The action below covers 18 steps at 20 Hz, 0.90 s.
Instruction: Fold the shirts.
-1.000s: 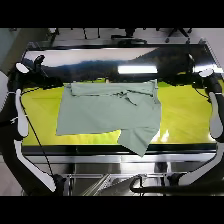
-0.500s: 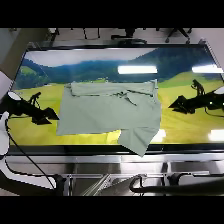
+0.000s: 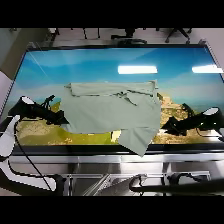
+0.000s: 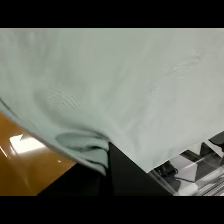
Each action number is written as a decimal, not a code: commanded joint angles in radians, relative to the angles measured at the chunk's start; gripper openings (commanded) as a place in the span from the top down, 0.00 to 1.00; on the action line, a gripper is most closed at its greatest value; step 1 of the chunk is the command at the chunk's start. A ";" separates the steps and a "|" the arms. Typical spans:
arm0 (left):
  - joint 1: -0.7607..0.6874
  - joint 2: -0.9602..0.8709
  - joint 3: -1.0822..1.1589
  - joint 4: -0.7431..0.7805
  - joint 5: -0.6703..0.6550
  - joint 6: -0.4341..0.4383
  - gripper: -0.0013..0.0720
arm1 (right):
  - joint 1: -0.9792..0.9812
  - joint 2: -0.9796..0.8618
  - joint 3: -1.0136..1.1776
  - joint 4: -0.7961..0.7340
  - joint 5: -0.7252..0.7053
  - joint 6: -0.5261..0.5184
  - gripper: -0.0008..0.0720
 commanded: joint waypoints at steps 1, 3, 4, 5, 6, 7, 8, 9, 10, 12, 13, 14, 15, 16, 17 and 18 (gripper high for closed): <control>-0.035 -0.001 0.069 -0.019 -0.036 -0.007 0.96 | 0.111 -0.007 -0.087 0.018 -0.092 -0.003 0.45; -0.042 -0.001 0.090 -0.020 -0.043 -0.010 0.96 | 0.201 -0.041 -0.095 0.080 -0.154 -0.007 0.45; -0.042 0.000 0.093 -0.020 -0.045 -0.016 0.96 | 0.241 -0.056 -0.095 0.123 -0.185 -0.026 0.46; -0.041 0.001 0.092 -0.021 -0.052 -0.016 0.96 | 0.269 -0.068 -0.094 0.177 -0.203 -0.058 0.48; -0.039 0.002 0.092 -0.020 -0.063 -0.016 0.96 | 0.281 -0.074 -0.089 0.238 -0.200 -0.106 0.57; -0.034 0.005 0.092 -0.020 -0.080 -0.016 0.96 | 0.280 -0.070 -0.080 0.282 -0.175 -0.148 0.77; -0.029 0.014 0.092 -0.012 -0.095 -0.016 0.96 | 0.272 -0.060 -0.061 0.293 -0.131 -0.168 0.95; -0.023 0.031 0.091 -0.010 -0.106 -0.016 0.97 | 0.256 -0.042 -0.044 0.284 -0.088 -0.169 0.96; -0.013 0.053 0.090 -0.006 -0.119 -0.016 0.97 | 0.226 -0.010 -0.028 0.264 -0.042 -0.166 0.96; 0.012 0.123 0.062 0.031 -0.137 -0.039 0.97 | 0.147 0.074 -0.024 0.165 0.011 -0.106 0.96; 0.026 0.167 0.023 0.069 -0.137 -0.057 0.97 | 0.110 0.122 -0.024 0.090 0.042 -0.062 0.96; 0.041 0.207 -0.023 0.108 -0.142 -0.064 0.97 | 0.078 0.174 -0.026 0.010 0.072 -0.014 0.96; 0.055 0.248 -0.085 0.149 -0.145 -0.071 0.97 | 0.056 0.222 -0.033 -0.053 0.087 0.021 0.96; 0.069 0.287 -0.155 0.179 -0.131 -0.082 0.97 | 0.042 0.273 -0.051 -0.099 0.097 0.047 0.96; 0.082 0.323 -0.222 0.197 -0.110 -0.102 0.97 | 0.037 0.314 -0.074 -0.117 0.107 0.053 0.96; 0.093 0.353 -0.281 0.204 -0.106 -0.104 0.97 | 0.037 0.354 -0.103 -0.122 0.119 0.053 0.96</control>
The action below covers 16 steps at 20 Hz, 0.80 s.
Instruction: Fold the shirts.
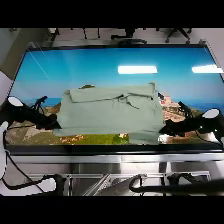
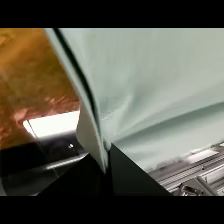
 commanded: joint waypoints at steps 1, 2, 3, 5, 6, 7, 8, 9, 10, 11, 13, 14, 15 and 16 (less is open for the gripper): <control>0.041 0.116 -0.194 0.079 0.021 -0.031 0.97 | -0.035 0.148 -0.068 -0.127 0.067 0.059 0.96; 0.042 0.137 -0.228 0.085 0.026 -0.034 0.97 | -0.035 0.174 -0.082 -0.143 0.069 0.059 0.96; 0.042 0.153 -0.243 0.101 0.034 -0.044 0.97 | -0.037 0.192 -0.079 -0.150 0.056 0.058 0.96; 0.037 0.169 -0.208 0.075 0.050 -0.055 0.97 | -0.035 0.206 -0.042 -0.129 -0.036 0.035 0.96; 0.035 0.163 -0.159 0.038 0.051 -0.055 0.97 | -0.035 0.190 -0.013 -0.089 -0.088 -0.005 0.96; 0.027 0.147 -0.101 0.001 0.053 -0.055 0.97 | -0.033 0.160 0.022 -0.027 -0.142 -0.056 0.96; 0.014 0.119 -0.029 -0.027 0.058 -0.055 0.97 | -0.029 0.114 0.066 0.045 -0.191 -0.112 0.96; -0.006 0.087 0.039 -0.040 0.062 -0.055 0.97 | -0.018 0.055 0.119 0.099 -0.224 -0.162 0.96; -0.031 0.047 0.108 -0.038 0.063 -0.056 0.97 | -0.004 -0.010 0.175 0.126 -0.246 -0.192 0.96; -0.058 -0.003 0.179 -0.039 0.067 -0.056 0.97 | 0.018 -0.080 0.234 0.136 -0.270 -0.212 0.96; -0.103 -0.113 0.306 -0.032 0.085 -0.083 0.97 | 0.073 -0.231 0.349 0.140 -0.336 -0.245 0.96; -0.117 -0.168 0.357 -0.031 0.101 -0.098 0.97 | 0.097 -0.305 0.401 0.143 -0.372 -0.264 0.96; -0.126 -0.215 0.395 -0.031 0.118 -0.105 0.97 | 0.117 -0.375 0.449 0.142 -0.398 -0.287 0.96; -0.135 -0.269 0.437 -0.032 0.127 -0.109 0.97 | 0.127 -0.436 0.490 0.142 -0.415 -0.306 0.96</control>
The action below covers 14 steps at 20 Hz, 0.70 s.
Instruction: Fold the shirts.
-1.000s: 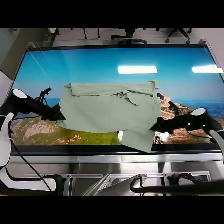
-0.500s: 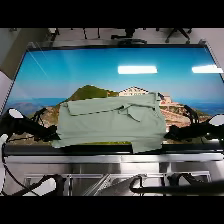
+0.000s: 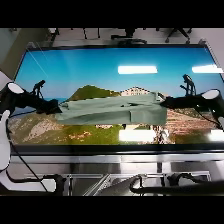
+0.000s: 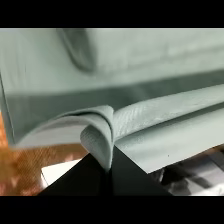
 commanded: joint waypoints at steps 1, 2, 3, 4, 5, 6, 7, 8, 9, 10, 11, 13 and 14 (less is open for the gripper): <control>-0.045 -0.179 0.169 -0.012 0.033 -0.025 0.96 | 0.050 -0.234 0.166 0.032 -0.101 -0.076 0.96; -0.052 -0.223 0.203 -0.012 0.032 -0.025 0.96 | 0.050 -0.282 0.193 0.034 -0.107 -0.076 0.96; -0.057 -0.265 0.236 -0.014 0.031 -0.029 0.96 | 0.050 -0.326 0.216 0.035 -0.109 -0.076 0.96; -0.064 -0.304 0.270 -0.012 0.022 -0.040 0.96 | 0.049 -0.357 0.231 0.037 -0.110 -0.077 0.96; -0.066 -0.335 0.297 -0.014 0.013 -0.043 0.96 | 0.050 -0.378 0.241 0.038 -0.110 -0.097 0.96; -0.071 -0.360 0.322 -0.013 -0.003 -0.045 0.96 | 0.049 -0.386 0.243 0.040 -0.114 -0.116 0.95; -0.072 -0.378 0.350 -0.013 -0.021 -0.044 0.96 | 0.047 -0.381 0.243 0.039 -0.113 -0.136 0.83; -0.072 -0.391 0.384 -0.014 -0.048 -0.043 0.87 | 0.039 -0.366 0.243 0.034 -0.109 -0.143 0.56; -0.073 -0.396 0.414 -0.015 -0.071 -0.043 0.38 | 0.025 -0.342 0.243 0.019 -0.107 -0.143 0.38; -0.073 -0.396 0.447 -0.014 -0.087 -0.044 0.02 | 0.007 -0.321 0.243 0.005 -0.107 -0.142 0.29; -0.073 -0.394 0.478 -0.014 -0.101 -0.044 0.02 | -0.016 -0.306 0.243 0.003 -0.103 -0.137 0.26; -0.073 -0.394 0.546 -0.013 -0.144 -0.044 0.02 | -0.049 -0.312 0.243 0.012 -0.072 -0.125 0.26; -0.073 -0.394 0.574 -0.013 -0.165 -0.050 0.02 | -0.055 -0.330 0.243 0.013 -0.049 -0.113 0.26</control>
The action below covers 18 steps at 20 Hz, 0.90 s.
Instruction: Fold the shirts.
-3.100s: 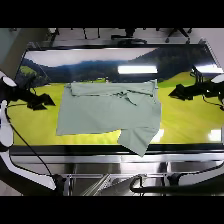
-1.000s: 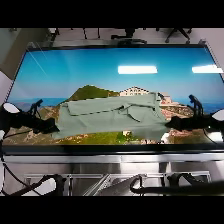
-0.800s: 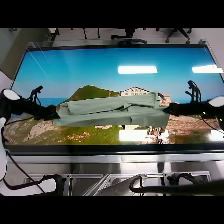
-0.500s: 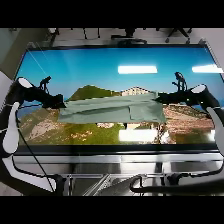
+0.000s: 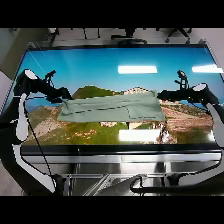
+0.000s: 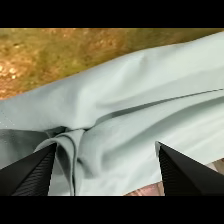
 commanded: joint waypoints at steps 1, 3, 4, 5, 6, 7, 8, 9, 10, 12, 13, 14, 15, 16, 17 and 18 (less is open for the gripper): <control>-0.001 -0.010 0.108 0.002 -0.079 -0.013 0.02 | -0.031 -0.030 0.003 0.002 0.064 0.014 0.20; -0.001 -0.009 0.147 0.002 -0.106 -0.034 0.02 | -0.027 -0.074 0.003 0.082 0.110 0.013 0.10; -0.001 -0.009 0.160 0.002 -0.114 -0.045 0.02 | -0.028 -0.095 0.003 0.140 0.129 0.007 0.10; -0.001 -0.009 0.169 0.001 -0.117 -0.047 0.02 | -0.028 -0.116 0.003 0.186 0.145 -0.008 0.10; -0.001 -0.008 0.172 0.000 -0.117 -0.051 0.02 | -0.028 -0.132 0.003 0.222 0.159 -0.015 0.11; -0.001 -0.007 0.171 0.001 -0.117 -0.055 0.02 | -0.028 -0.146 0.003 0.244 0.177 -0.016 0.11; -0.001 -0.007 0.171 -0.002 -0.118 -0.062 0.02 | -0.027 -0.155 0.003 0.243 0.189 -0.017 0.11; -0.001 -0.007 0.171 -0.008 -0.119 -0.067 0.02 | -0.023 -0.162 0.003 0.243 0.199 -0.017 0.14; -0.002 -0.007 0.171 -0.008 -0.123 -0.080 0.02 | -0.021 -0.166 0.003 0.243 0.203 -0.017 0.35; -0.016 -0.007 0.171 -0.008 -0.132 -0.085 0.02 | -0.014 -0.167 0.003 0.244 0.203 -0.017 0.66; -0.029 -0.007 0.171 -0.008 -0.132 -0.087 0.02 | -0.009 -0.167 0.003 0.243 0.204 -0.027 0.88; -0.044 -0.007 0.171 -0.008 -0.126 -0.087 0.02 | -0.005 -0.166 0.003 0.243 0.206 -0.038 0.96; -0.069 -0.007 0.171 -0.008 -0.118 -0.087 0.13 | -0.003 -0.164 0.003 0.244 0.206 -0.037 0.96; -0.095 -0.007 0.171 -0.008 -0.109 -0.087 0.47 | -0.001 -0.156 0.003 0.244 0.206 -0.035 0.96; -0.132 -0.007 0.169 -0.008 -0.093 -0.087 0.81 | -0.002 -0.143 0.003 0.243 0.206 -0.034 0.96; -0.171 -0.007 0.164 -0.009 -0.072 -0.087 0.96 | -0.003 -0.121 0.003 0.244 0.206 -0.031 0.96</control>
